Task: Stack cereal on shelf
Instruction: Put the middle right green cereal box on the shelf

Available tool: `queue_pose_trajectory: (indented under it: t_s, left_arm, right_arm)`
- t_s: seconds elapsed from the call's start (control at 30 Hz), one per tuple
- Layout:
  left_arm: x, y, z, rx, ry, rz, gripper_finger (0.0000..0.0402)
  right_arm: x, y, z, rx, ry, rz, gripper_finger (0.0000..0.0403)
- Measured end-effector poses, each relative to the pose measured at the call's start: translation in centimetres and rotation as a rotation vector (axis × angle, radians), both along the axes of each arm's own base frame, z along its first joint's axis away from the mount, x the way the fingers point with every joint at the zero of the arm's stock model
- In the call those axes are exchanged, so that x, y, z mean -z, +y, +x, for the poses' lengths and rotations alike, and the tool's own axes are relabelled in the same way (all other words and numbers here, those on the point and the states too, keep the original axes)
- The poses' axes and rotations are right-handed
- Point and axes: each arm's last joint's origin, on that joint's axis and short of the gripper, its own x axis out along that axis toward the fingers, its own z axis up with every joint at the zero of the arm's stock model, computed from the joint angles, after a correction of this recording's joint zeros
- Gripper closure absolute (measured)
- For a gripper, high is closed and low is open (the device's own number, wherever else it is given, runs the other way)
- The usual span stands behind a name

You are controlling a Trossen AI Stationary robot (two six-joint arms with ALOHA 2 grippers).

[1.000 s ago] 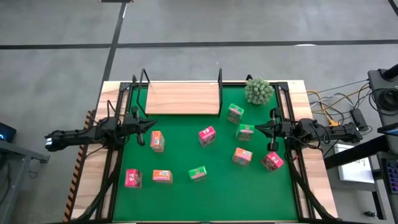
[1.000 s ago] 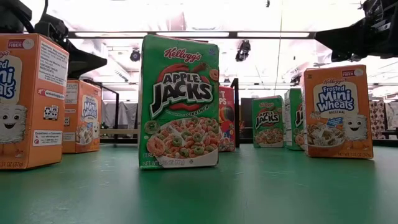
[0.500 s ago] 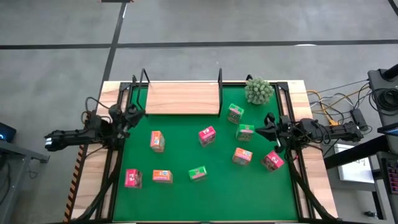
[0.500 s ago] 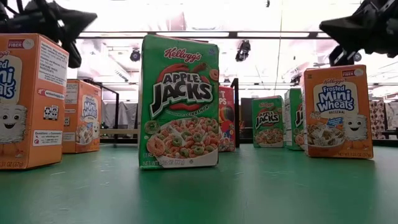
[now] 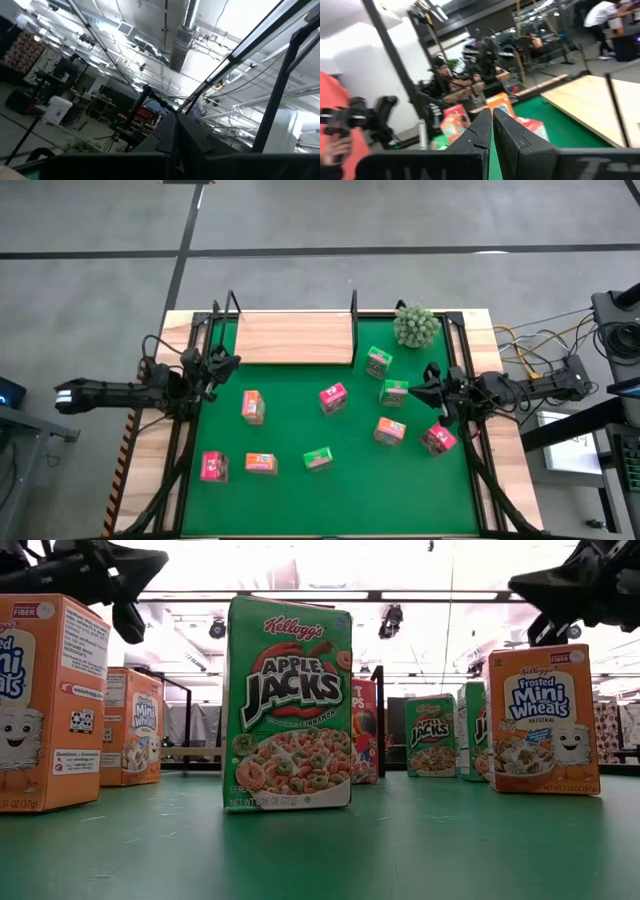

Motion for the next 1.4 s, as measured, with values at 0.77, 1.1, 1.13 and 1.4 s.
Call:
queue_pose_trajectory:
  t_s: [0.77,1.1,1.13,1.4]
  left_arm:
    - [-0.6,0.3,1.3,-0.169,0.037,0.161,0.0402]
    - [-3.2,0.0,2.9,-0.054,0.186,0.304,0.0402]
    - [-3.4,0.0,3.1,-0.047,0.211,0.311,0.0402]
    - [-5.1,-0.2,3.7,0.023,0.342,0.381,0.0402]
  right_arm:
    - [-5.9,0.3,6.5,0.182,0.100,-0.157,0.0394]
    - [-10.6,0.5,9.5,0.209,0.406,-0.137,0.0394]
    - [-11.0,0.5,9.6,0.220,0.447,-0.136,0.0394]
    - [-12.5,0.2,9.0,0.214,0.894,-0.230,0.0394]
